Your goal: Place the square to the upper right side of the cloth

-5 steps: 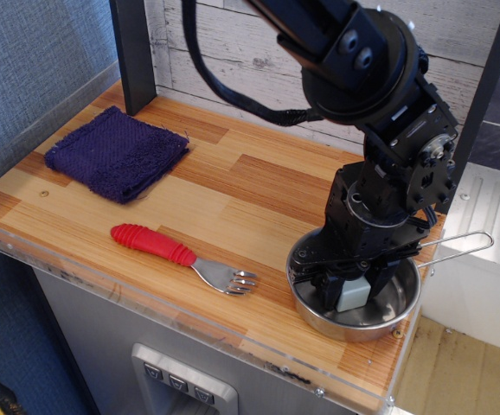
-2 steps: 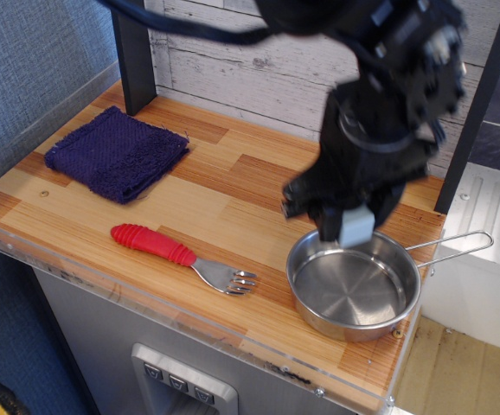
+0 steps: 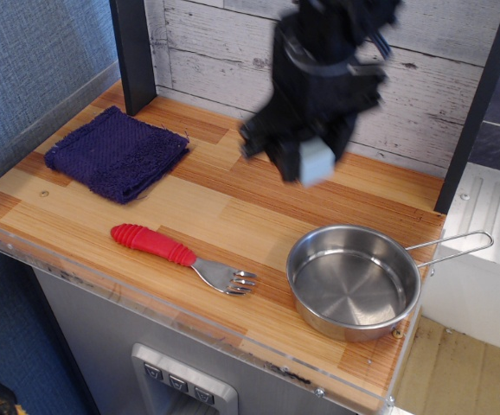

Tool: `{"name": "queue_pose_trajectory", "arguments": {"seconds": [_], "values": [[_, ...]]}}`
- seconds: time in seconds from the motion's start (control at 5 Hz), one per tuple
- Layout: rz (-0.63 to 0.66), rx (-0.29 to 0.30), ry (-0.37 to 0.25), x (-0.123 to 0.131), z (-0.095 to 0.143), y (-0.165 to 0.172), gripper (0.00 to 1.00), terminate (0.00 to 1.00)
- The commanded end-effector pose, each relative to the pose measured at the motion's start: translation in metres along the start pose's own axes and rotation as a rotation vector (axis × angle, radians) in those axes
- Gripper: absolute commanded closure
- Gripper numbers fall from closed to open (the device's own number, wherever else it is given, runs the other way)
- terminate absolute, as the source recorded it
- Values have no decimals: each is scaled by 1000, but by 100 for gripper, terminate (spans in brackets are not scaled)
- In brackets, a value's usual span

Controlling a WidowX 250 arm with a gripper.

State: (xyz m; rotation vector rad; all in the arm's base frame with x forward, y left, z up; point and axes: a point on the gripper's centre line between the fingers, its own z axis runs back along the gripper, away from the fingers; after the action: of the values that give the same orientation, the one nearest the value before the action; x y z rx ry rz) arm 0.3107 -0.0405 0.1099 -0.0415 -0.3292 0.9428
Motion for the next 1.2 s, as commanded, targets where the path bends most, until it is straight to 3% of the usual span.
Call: {"name": "queue_pose_trajectory", "arguments": {"seconds": [0.0,0.4,1.0], "values": [[35,16,-29,56,-17,-8,100,0],[63,127,-27,91,-61,-4,100,0],[96,189,-15,114,-100,1,100,0]]}}
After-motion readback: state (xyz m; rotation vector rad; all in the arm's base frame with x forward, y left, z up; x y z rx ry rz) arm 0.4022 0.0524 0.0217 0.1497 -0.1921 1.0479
